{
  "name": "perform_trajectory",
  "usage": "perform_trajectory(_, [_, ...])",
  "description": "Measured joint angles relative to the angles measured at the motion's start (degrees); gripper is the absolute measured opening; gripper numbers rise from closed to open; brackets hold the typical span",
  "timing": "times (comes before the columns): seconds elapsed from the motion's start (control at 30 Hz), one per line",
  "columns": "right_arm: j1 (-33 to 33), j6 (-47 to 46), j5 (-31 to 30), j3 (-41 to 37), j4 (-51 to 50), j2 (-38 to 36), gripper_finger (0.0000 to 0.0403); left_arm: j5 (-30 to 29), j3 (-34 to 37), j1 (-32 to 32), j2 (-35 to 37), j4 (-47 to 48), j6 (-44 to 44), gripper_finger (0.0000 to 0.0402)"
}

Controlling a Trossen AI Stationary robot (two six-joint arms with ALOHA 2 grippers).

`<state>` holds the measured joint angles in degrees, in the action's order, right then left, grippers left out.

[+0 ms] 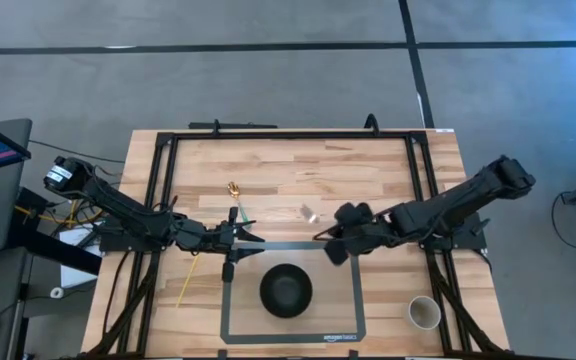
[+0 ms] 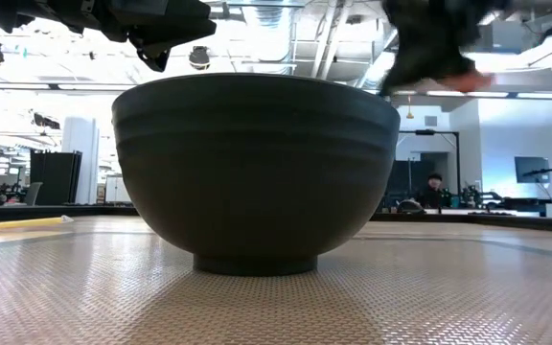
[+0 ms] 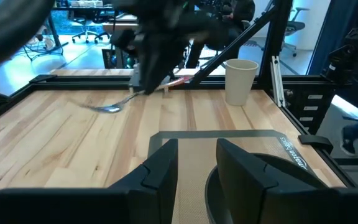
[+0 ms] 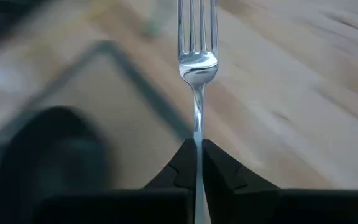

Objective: Pick & Place Utensil
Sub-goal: Put the orange fork into the black bowl

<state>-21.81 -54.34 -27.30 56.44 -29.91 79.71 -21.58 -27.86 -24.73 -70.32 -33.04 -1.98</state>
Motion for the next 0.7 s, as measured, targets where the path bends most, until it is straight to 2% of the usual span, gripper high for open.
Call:
perform_trajectory(0.13, [-2.4, 4.7, 3.4, 3.93, 4.97, 1.43, 0.0002, 0.0, 0.0, -0.01, 0.0, 0.0, 0.02, 0.0111])
perform_trajectory(0.27, [-4.56, 5.07, 7.4, 6.36, 5.38, 3.83, 0.0002, -0.01, 0.0, -0.01, 0.0, 0.0, 0.02, 0.0111])
perform_trajectory(0.43, [-6.36, 0.42, 15.1, 7.18, 6.93, 7.23, 0.0003, -0.02, 0.0, 0.0, -0.02, 0.0, 0.15, 0.0111])
perform_trajectory(0.7, [-7.31, -5.44, 23.75, 7.13, 12.37, 12.61, 0.0004, -1.13, 0.0, 0.09, -0.02, -0.63, 0.22, 0.0111])
